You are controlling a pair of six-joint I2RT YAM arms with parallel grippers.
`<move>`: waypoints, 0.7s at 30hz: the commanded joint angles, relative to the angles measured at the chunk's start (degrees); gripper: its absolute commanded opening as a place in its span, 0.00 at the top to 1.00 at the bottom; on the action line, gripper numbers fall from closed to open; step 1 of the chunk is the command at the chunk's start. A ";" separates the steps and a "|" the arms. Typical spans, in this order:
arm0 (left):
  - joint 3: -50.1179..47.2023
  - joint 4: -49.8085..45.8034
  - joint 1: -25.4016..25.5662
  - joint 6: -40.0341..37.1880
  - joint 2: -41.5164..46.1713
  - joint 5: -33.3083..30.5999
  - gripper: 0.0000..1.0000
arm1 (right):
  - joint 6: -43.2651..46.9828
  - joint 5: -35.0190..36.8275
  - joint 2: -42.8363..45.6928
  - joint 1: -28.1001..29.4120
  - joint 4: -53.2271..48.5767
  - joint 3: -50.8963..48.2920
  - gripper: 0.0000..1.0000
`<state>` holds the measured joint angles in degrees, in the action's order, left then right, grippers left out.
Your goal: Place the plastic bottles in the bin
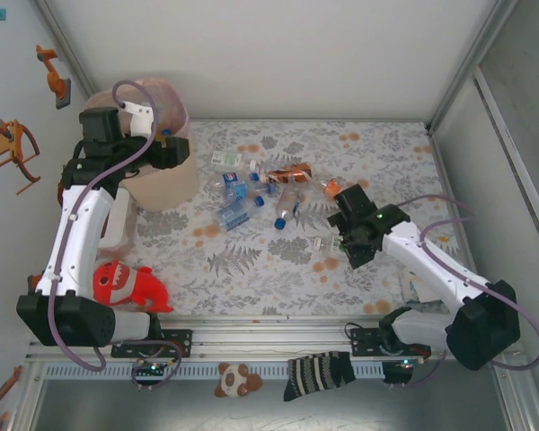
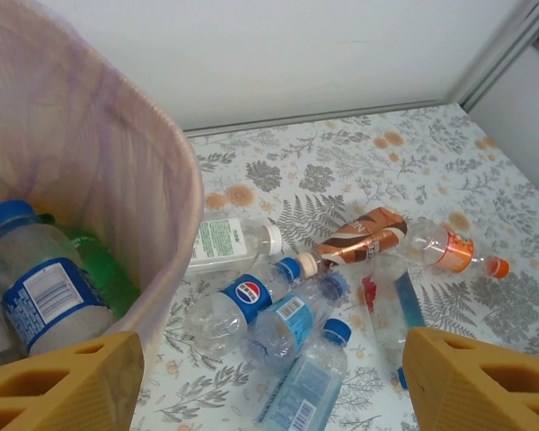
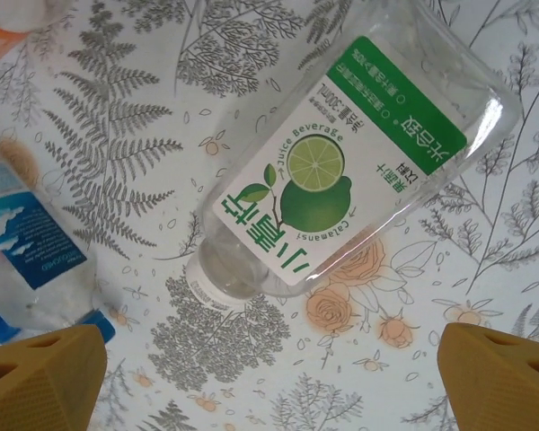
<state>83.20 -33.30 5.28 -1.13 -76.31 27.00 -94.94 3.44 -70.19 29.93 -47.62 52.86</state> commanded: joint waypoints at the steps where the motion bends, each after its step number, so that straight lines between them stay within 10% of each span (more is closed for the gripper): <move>1: -0.92 1.47 0.48 2.02 2.37 1.95 0.24 | -6.95 -1.94 -1.15 -2.24 4.24 -1.89 0.04; 21: -1.41 2.14 2.63 3.23 2.94 2.97 0.22 | -10.47 -10.97 -10.09 -11.01 14.81 -6.83 0.01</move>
<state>81.52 -32.12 7.64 1.32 -74.06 28.60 -102.69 -6.44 -79.90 19.59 -33.98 48.03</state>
